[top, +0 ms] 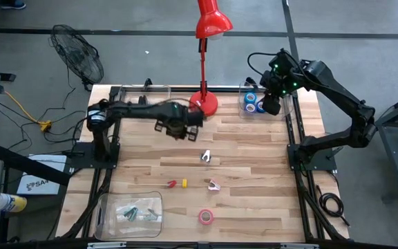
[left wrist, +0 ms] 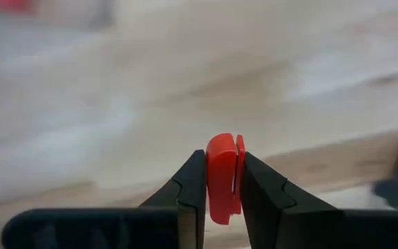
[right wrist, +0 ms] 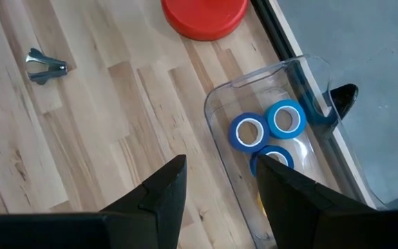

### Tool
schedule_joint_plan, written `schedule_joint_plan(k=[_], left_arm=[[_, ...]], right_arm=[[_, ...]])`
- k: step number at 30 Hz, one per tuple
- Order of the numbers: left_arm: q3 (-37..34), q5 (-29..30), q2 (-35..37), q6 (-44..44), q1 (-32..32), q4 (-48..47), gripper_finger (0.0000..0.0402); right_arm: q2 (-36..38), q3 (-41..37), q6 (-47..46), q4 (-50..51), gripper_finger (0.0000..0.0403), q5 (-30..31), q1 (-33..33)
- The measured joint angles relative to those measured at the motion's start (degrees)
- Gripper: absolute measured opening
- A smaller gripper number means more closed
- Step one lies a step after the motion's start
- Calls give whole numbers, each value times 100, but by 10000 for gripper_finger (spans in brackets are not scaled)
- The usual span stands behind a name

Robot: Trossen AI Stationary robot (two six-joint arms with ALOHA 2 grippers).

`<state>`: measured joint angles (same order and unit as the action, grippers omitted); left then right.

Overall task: Pick and place Stapler, Stapler remover, tape
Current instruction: Put the top red stapler into the top left transparent bin

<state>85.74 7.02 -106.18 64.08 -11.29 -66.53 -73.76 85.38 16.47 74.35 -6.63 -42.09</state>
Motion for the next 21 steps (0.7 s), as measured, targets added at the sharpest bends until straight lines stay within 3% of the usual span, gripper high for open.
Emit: schedule_joint_plan(k=[6, 21], left_arm=[[1, 372, 339, -710, -752, -508, 57], [1, 457, 548, -2606, -2572, -342, 58]], right_arm=[[0, 0, -91, 2, 165, 22, -166], [0, 0, -184, -93, 165, 61, -533]])
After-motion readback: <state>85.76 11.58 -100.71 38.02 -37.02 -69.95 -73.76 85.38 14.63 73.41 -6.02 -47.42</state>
